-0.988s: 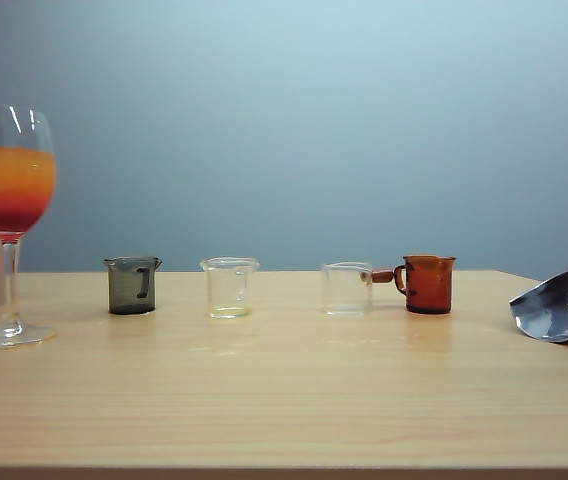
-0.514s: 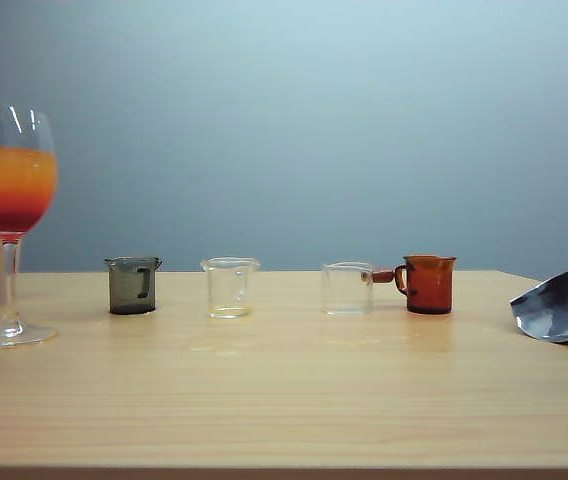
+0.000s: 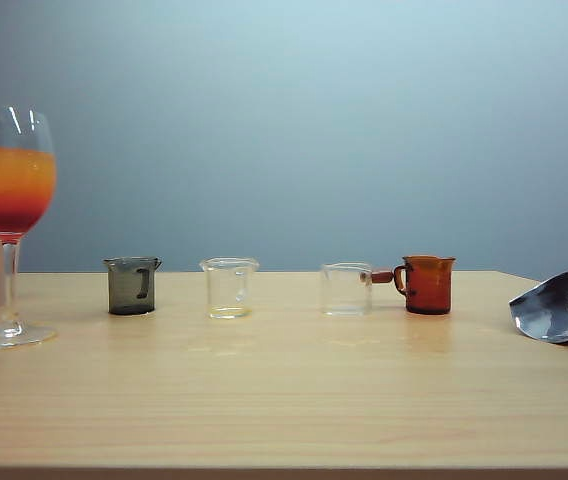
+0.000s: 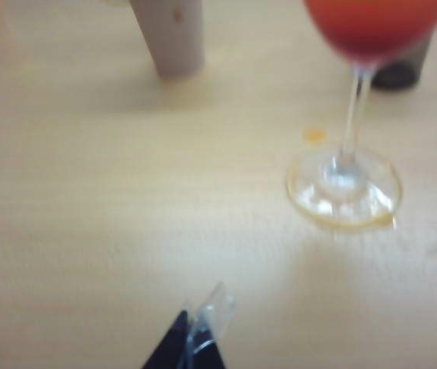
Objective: Pick up the fourth measuring cup from the left, pour the grenadine inside into the goblet, and finally put the measuring cup back in its original place.
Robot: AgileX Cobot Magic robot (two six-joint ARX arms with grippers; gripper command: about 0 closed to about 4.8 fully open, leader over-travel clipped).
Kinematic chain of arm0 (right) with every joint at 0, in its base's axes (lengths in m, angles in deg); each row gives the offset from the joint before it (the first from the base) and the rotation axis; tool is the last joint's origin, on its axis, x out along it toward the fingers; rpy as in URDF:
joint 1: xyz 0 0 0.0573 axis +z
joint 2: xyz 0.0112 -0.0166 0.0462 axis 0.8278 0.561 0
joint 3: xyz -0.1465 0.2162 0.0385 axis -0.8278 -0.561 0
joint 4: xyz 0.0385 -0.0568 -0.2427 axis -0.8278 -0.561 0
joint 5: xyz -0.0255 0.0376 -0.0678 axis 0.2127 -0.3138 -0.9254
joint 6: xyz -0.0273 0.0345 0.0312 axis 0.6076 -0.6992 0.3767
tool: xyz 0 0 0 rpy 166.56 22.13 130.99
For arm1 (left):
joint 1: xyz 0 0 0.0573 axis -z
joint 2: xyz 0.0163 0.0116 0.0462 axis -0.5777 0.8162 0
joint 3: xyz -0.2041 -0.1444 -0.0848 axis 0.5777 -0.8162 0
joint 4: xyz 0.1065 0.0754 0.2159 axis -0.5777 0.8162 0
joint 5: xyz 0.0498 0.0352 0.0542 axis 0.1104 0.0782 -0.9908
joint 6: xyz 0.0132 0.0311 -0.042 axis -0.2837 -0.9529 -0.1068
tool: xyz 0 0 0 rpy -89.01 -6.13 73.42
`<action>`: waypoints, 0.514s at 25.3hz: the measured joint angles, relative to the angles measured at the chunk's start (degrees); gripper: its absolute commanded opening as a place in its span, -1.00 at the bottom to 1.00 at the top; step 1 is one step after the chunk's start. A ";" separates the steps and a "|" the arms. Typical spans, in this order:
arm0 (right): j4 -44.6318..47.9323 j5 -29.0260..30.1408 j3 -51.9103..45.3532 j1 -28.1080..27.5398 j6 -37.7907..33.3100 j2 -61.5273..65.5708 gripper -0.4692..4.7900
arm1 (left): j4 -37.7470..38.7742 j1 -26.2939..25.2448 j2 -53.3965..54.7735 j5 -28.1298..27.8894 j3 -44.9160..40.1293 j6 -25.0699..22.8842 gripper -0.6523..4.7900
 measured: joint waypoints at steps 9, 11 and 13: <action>0.04 -1.44 0.26 0.22 0.04 -0.04 -0.70 | -12.02 -0.02 0.17 0.07 -3.45 0.00 -0.77; 0.04 -1.44 0.26 0.22 0.04 -0.04 -0.70 | -12.02 -0.02 0.17 0.07 -3.45 0.00 -0.77; 0.04 -1.44 0.26 0.22 0.04 -0.04 -0.70 | -12.02 -0.02 0.17 0.07 -3.45 0.00 -0.77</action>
